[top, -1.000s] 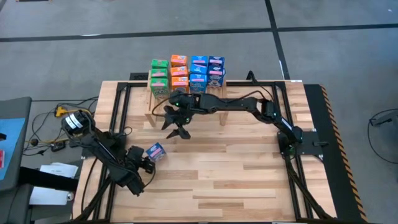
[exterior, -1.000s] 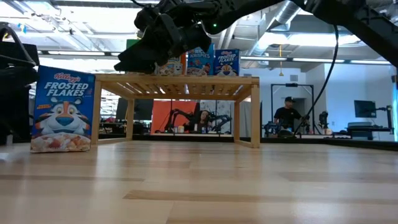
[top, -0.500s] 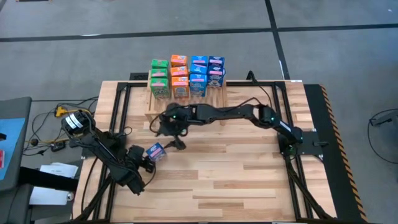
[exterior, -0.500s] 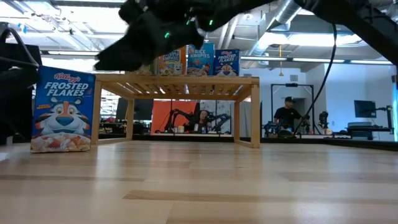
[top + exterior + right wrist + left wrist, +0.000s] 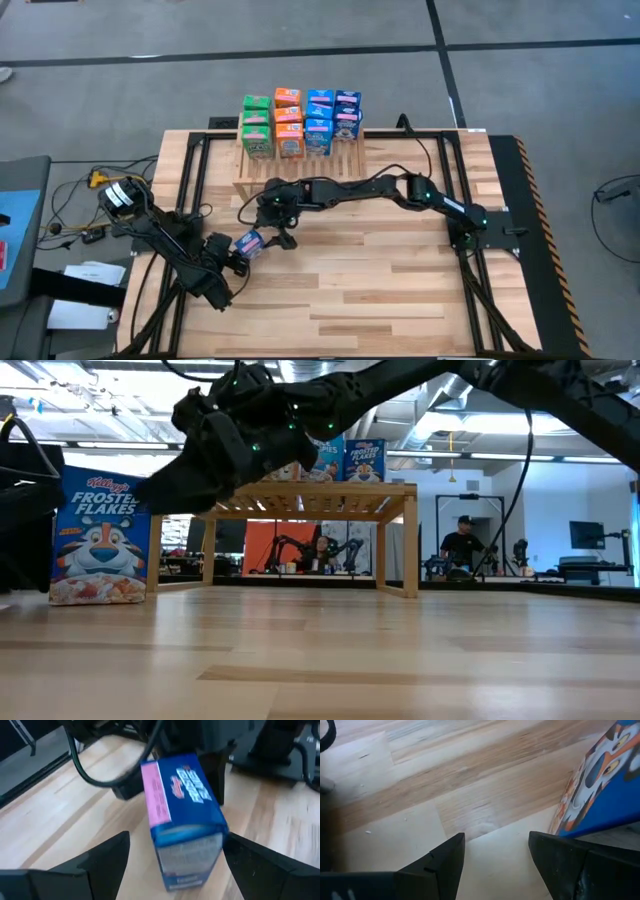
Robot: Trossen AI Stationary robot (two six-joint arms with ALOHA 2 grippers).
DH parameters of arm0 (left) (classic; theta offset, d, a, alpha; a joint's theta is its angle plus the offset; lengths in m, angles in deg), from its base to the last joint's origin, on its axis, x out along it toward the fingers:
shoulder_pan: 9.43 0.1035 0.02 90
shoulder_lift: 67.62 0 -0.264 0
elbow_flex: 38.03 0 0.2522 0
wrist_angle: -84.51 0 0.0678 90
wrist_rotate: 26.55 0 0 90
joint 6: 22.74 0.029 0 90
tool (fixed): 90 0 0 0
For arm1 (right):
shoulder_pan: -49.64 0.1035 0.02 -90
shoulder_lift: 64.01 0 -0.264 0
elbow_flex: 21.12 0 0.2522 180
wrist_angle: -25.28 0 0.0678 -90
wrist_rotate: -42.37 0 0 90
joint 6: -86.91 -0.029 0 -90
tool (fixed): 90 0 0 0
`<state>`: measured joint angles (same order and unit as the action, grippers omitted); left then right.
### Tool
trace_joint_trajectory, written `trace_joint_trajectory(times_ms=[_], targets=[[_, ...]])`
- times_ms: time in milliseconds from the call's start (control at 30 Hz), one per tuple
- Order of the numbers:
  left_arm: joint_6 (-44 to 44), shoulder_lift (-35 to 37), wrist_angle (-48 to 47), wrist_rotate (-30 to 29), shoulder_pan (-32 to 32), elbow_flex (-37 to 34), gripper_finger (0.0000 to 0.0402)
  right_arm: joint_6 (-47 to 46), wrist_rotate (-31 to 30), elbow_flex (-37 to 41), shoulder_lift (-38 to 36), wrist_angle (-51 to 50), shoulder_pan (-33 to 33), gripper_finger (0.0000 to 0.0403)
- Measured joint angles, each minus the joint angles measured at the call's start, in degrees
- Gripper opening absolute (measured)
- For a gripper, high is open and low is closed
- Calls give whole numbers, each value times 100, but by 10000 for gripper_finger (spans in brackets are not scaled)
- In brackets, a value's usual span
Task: Stack cereal on shelf
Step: Put the blue cereal box on the shelf aligned with the other blue cereal boxes
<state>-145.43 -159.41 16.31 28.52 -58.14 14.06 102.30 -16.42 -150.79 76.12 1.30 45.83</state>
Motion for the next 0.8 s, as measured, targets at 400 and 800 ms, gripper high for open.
trace_joint_trajectory(times_ms=[400,800], targets=[[-4,0,39,-86,0,0,210,-12,37,-9,47,629,87,311],[0,0,155,-108,0,0,210,-296,56,-10,300,813,111,306]])
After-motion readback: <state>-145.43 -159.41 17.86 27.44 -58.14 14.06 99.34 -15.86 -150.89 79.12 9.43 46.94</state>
